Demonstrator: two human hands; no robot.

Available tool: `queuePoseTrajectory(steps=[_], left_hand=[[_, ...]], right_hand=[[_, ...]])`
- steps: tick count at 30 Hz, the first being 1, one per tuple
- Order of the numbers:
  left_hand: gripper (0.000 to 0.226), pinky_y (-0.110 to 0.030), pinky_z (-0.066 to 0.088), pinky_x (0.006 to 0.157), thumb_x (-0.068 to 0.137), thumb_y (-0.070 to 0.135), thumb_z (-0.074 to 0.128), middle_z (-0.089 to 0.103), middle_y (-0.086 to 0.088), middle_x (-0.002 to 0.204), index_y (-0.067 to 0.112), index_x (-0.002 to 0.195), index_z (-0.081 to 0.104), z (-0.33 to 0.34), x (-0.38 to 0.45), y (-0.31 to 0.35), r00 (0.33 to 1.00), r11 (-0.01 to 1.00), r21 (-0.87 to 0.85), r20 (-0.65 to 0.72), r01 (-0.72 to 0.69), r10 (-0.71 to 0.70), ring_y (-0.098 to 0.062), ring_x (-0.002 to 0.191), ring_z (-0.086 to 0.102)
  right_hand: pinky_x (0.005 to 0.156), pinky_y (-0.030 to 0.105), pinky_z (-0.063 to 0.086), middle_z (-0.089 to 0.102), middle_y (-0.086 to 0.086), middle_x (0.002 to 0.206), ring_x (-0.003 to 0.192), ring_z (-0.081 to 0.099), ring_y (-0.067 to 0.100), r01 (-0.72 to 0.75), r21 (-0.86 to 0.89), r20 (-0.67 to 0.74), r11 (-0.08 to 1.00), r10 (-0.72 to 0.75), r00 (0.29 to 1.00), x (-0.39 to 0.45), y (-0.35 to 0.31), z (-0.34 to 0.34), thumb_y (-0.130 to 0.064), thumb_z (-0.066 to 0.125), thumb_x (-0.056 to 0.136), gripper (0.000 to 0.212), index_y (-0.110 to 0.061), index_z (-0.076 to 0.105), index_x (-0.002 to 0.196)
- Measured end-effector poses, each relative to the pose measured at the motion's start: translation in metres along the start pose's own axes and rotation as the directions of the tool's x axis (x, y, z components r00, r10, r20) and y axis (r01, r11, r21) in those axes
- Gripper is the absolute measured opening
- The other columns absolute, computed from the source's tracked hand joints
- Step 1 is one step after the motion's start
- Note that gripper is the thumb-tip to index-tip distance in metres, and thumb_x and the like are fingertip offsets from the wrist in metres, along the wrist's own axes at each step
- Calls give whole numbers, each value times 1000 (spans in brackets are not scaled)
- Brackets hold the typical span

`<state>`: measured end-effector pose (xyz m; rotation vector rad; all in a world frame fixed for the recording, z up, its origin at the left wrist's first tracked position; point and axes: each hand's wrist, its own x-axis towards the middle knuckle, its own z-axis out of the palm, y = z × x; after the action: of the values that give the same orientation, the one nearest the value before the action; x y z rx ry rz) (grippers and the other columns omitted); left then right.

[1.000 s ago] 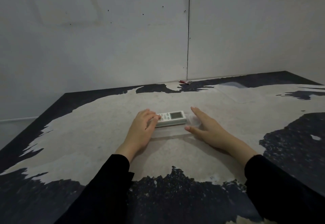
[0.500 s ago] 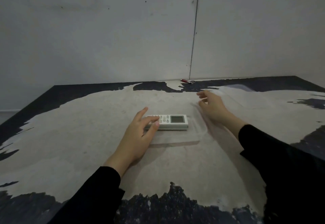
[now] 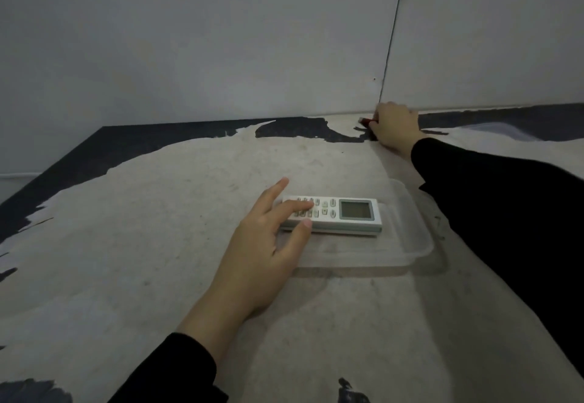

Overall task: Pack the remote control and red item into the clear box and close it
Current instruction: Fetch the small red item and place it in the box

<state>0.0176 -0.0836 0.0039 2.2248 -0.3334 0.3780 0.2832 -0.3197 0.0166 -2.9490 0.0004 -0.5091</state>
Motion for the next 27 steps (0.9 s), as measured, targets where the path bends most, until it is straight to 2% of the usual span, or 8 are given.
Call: queuePoseTrajectory(steps=[3,5,8,12,15,19,23,27], left_hand=[[32,-11,27,96,86,42,46,34,14,149,35,114,62,1,-1,2,1000,1000,-3,5,-1,1,1,129,34],[31,-19,26,100,88,40,47,33,12,150,33,114,62,0,-1,2,1000,1000,7,4,1,-1,-2,131,32],[27,-23,25,103,90,34,50,34,9,150,31,113,64,-2,-1,6,1000,1000,-9,4,16,-16,-7,134,33],[25,-22,25,103,90,30,52,35,7,150,28,111,65,-4,-2,9,999,998,-50,10,34,-33,-11,135,34],[27,-21,23,102,90,29,52,33,6,151,26,115,64,-5,-3,11,999,997,-60,25,44,-43,-11,136,32],[43,-19,18,106,91,31,50,28,1,154,21,133,49,-7,-5,13,998,998,-11,19,57,-56,-14,141,25],[62,1,12,90,92,31,49,19,-4,157,17,146,23,-7,-6,15,991,990,-46,31,134,-133,-12,139,23],[61,-15,23,97,91,32,50,35,-5,150,14,145,26,-5,-3,12,989,988,-59,30,145,-144,-14,134,34]], right_hand=[[96,49,36,60,23,115,109,53,40,-6,55,-46,998,9,999,-16,5,-5,-24,48,92,27,-3,54,108],[88,44,42,64,23,109,101,58,40,-41,273,-54,961,58,997,-34,6,-20,-22,51,91,24,-2,55,104],[67,33,47,70,19,89,74,64,29,-74,646,3,760,94,996,-74,-1,-57,-20,55,91,17,-4,57,96],[70,37,50,62,4,66,61,66,19,-8,833,74,553,-97,992,-148,-22,-108,-21,51,94,15,-8,58,94],[64,29,50,62,0,65,56,61,13,122,727,120,676,-300,946,-194,-38,-129,-24,54,92,11,-15,61,91],[56,10,35,60,-4,81,63,50,6,355,451,217,819,-486,846,-225,-58,-127,-21,60,87,11,-20,66,96],[55,9,34,51,-12,74,71,48,13,351,438,261,827,-491,831,-234,-65,-116,-11,60,84,18,-17,66,101],[59,15,37,57,-9,75,67,49,11,377,388,296,841,-501,814,-230,-69,-122,-13,64,81,17,-14,68,98]])
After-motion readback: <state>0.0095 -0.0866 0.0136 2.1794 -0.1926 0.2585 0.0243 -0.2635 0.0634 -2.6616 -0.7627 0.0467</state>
